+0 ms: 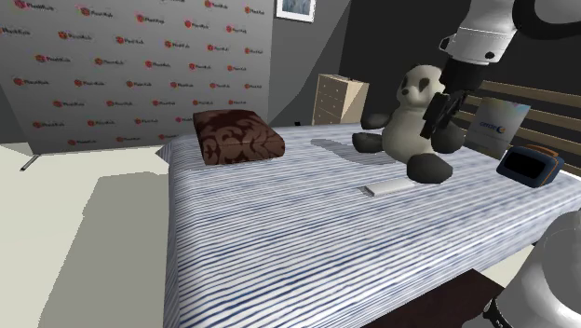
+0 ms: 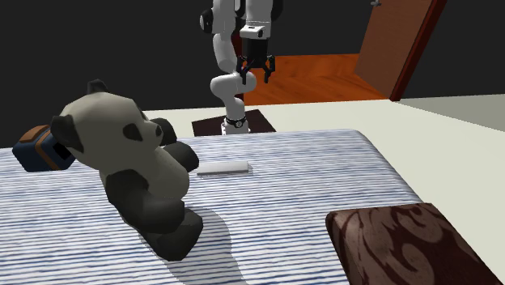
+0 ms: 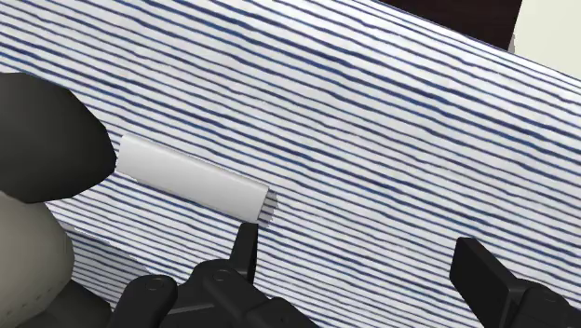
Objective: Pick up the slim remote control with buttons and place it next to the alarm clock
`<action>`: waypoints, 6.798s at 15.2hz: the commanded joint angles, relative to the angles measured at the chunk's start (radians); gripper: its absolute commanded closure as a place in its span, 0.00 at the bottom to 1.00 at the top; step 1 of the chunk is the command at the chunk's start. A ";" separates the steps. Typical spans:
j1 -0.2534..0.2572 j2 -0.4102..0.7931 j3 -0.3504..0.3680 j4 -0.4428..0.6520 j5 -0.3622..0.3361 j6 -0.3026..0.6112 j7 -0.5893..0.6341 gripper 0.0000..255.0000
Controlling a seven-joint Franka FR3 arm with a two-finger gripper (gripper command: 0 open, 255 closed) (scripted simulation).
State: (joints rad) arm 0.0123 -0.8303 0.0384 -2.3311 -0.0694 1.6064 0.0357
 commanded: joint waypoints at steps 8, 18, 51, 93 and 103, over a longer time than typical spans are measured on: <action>0.049 0.009 -0.196 -0.154 -0.106 0.160 -0.359 0.00; 0.135 0.232 -0.499 -0.201 -0.226 0.428 -0.876 0.00; 0.331 0.733 -0.809 -0.123 -0.030 0.796 -1.497 1.00; 0.299 0.469 -0.675 0.228 -0.152 0.216 -1.387 1.00; 0.251 0.447 -0.763 0.287 -0.186 0.159 -1.524 1.00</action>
State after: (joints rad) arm 0.2695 -0.3857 -0.7078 -2.0482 -0.2518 1.7638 -1.4645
